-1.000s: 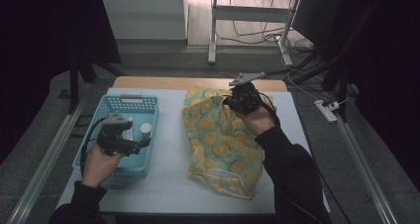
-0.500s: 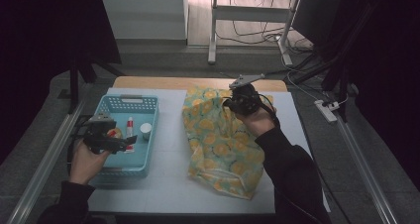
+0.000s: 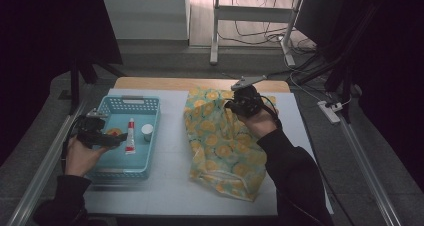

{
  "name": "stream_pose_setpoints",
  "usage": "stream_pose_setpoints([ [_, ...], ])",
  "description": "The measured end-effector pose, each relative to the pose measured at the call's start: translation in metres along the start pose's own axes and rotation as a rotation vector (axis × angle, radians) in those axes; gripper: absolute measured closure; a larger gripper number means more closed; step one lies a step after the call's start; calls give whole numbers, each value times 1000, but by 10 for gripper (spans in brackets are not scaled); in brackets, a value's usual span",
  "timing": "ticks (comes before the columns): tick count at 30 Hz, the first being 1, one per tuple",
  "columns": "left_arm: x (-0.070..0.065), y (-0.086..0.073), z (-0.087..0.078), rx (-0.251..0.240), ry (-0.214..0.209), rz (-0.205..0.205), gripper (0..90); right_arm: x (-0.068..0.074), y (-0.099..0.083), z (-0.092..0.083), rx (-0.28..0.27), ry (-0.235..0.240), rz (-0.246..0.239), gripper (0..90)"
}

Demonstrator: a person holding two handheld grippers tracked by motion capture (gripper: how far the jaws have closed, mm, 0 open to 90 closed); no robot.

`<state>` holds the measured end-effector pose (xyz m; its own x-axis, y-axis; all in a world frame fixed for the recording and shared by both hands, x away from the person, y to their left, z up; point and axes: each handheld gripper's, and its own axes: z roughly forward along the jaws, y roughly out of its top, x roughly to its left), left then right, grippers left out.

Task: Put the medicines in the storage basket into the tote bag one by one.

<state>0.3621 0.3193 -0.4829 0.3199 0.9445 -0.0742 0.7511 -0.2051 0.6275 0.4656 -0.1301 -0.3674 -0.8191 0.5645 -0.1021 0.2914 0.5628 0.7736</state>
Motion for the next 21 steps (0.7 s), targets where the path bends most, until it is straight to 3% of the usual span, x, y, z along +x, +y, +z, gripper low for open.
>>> stream_pose_setpoints([
  [2,4,3,6,31,5,-25,0,0,0,0,1,1,-1,893],
  [10,6,16,28,139,31,-52,0,1,-1,1,1,5,-1,894],
  [12,4,18,32,166,49,-34,0,1,-2,1,1,4,0,893],
  [17,0,19,42,207,32,-14,22,-1,-4,0,-2,6,7,893],
  [21,-1,19,48,242,46,-33,61,-1,-4,0,-2,6,6,894],
])
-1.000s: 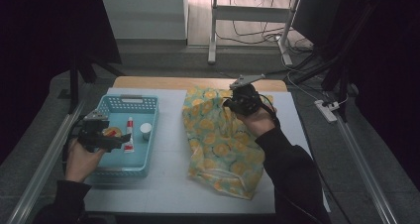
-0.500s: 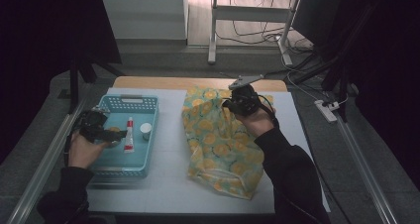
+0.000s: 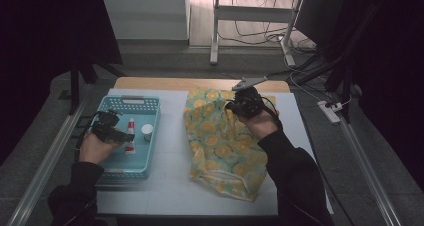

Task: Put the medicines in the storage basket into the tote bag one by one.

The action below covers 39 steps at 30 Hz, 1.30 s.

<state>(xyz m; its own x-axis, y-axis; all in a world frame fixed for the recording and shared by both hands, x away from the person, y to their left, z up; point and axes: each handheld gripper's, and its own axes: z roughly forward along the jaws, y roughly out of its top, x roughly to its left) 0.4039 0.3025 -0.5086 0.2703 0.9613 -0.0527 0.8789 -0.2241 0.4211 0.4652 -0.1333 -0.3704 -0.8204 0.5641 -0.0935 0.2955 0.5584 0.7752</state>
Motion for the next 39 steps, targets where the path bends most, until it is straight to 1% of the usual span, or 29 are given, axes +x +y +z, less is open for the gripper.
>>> stream_pose_setpoints([
  [1,1,0,0,5,10,-6,96,0,0,0,0,0,1,893],
  [2,2,1,0,9,16,-12,96,0,0,0,0,0,1,893],
  [4,3,2,0,9,30,-28,142,0,-1,0,0,0,1,893],
  [5,4,2,0,8,37,-40,142,0,-1,0,0,0,1,893],
  [7,6,3,-1,0,52,-68,187,0,-1,1,1,1,1,893],
  [8,6,3,-1,0,52,-68,196,0,-1,1,1,1,1,893],
  [9,6,4,-1,-2,63,-70,205,0,-1,2,2,3,-1,893],
  [10,6,4,-1,-2,81,-67,209,0,-1,2,3,3,-1,893],
  [11,5,5,0,9,101,-64,209,0,-1,2,4,3,0,893],
  [12,5,5,0,16,110,-66,212,0,-2,2,4,3,0,893],
  [13,5,5,0,16,110,-66,223,0,-2,2,5,3,2,893],
  [14,4,5,1,27,112,-70,223,0,-2,2,5,3,2,893],
  [15,3,5,2,34,123,-72,228,0,-2,2,4,3,3,893],
  [17,4,6,1,36,124,-77,243,0,-3,2,3,4,4,893],
  [18,4,5,0,31,114,-86,243,0,-3,2,3,4,4,893],
  [20,5,4,-2,17,98,-95,305,-1,-4,1,2,4,7,893],
  [21,6,3,-3,8,78,-102,329,-1,-4,1,3,4,9,893],
  [22,6,2,-4,0,55,-108,333,-2,-4,1,2,3,9,893],
  [23,5,1,-5,1,50,-107,341,-2,-5,1,1,4,10,893],
  [26,2,1,-5,3,39,-77,322,-2,-5,2,2,6,11,893],
  [27,2,1,-6,4,41,-79,311,-1,-5,2,2,6,10,893],
  [28,3,2,-7,10,88,-80,287,-1,-5,2,2,6,10,893],
  [29,3,2,-7,10,88,-80,263,-1,-5,2,2,7,10,893],
  [30,4,3,-6,18,117,-80,247,-1,-5,2,2,6,10,893],
  [31,6,4,-5,32,128,-89,248,-1,-5,2,1,6,10,893],
  [32,6,4,-5,32,128,-89,244,-1,-5,1,2,6,9,893],
  [34,2,7,-2,49,163,-73,232,-2,-6,1,1,6,10,893],
  [36,1,9,2,79,200,-61,225,-3,-7,1,4,5,13,893],
  [39,0,10,6,105,231,-56,239,-3,-9,1,5,5,15,893],
])
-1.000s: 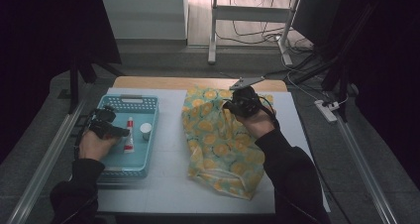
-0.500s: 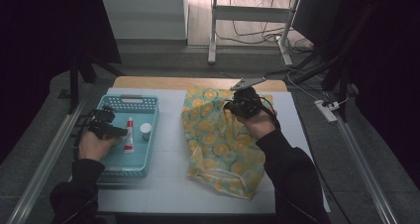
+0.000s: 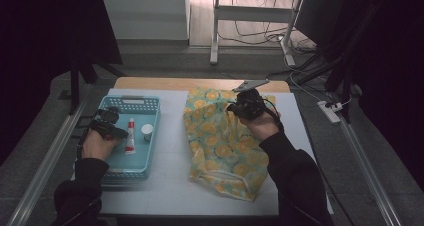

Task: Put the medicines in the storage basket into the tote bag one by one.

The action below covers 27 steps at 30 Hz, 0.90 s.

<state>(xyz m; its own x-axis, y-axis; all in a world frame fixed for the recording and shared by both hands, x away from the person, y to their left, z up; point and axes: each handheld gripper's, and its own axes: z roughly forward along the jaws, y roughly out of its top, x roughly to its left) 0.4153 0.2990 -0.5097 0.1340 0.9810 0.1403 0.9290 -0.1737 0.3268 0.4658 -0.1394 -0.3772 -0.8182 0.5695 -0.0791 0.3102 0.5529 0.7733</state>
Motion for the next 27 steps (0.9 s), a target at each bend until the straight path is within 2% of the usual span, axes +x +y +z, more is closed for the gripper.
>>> stream_pose_setpoints([
  [5,0,0,0,17,-33,-17,270,-2,-2,-1,-2,-2,7,893],
  [9,1,-2,0,21,-118,-38,277,-2,-3,-1,-3,-1,9,893],
  [13,-2,-4,-1,16,-159,-20,281,-2,-3,-1,-4,0,9,893],
  [15,-2,-5,-3,5,-193,-15,272,-1,-2,-1,-4,0,8,893],
  [16,1,-6,-3,-1,-218,-29,247,-1,-2,-1,-4,1,8,893],
  [19,1,-8,-5,18,-228,-17,140,-2,-3,-1,-3,-1,9,893],
  [22,-2,-11,-5,66,-251,11,82,-4,-4,-1,-4,-2,13,893],
  [24,-2,-12,-2,97,-254,16,77,-4,-4,-1,-6,0,16,893],
  [27,-1,-14,-1,106,-247,19,144,-3,-4,0,-5,1,16,893],
])
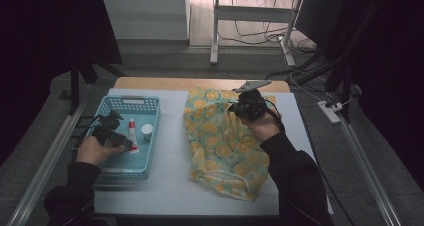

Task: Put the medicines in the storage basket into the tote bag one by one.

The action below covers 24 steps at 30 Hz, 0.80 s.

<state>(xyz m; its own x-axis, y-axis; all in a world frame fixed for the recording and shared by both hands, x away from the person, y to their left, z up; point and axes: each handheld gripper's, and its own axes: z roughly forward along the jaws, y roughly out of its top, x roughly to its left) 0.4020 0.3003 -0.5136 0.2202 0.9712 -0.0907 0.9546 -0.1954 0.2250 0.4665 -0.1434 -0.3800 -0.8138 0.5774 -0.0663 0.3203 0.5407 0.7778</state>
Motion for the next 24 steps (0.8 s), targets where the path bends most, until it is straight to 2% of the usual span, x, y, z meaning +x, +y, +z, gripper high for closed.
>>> stream_pose_setpoints([
  [1,0,0,-1,-3,-4,0,176,1,0,0,2,1,-5,893],
  [2,3,-1,-3,-13,-29,-9,201,1,0,1,2,1,-4,893],
  [6,4,-3,-3,-8,-40,-2,206,0,0,1,2,0,-3,893],
  [11,7,-5,-5,-27,-63,-23,210,-2,-2,-1,-1,-2,3,893],
  [13,9,-7,-9,-63,-70,-39,210,-3,-4,-2,-2,-3,6,893],
  [14,9,-7,-9,-63,-70,-39,210,-3,-4,-2,-3,-4,7,893],
  [17,8,-10,-18,-106,-84,-37,211,-4,-5,-3,-2,-6,11,893],
  [21,2,-14,-33,-184,-113,-10,211,-5,-6,-4,-5,-7,16,894],
  [24,-7,-17,-43,-232,-136,29,210,-5,-6,-3,-4,-7,17,894],
])
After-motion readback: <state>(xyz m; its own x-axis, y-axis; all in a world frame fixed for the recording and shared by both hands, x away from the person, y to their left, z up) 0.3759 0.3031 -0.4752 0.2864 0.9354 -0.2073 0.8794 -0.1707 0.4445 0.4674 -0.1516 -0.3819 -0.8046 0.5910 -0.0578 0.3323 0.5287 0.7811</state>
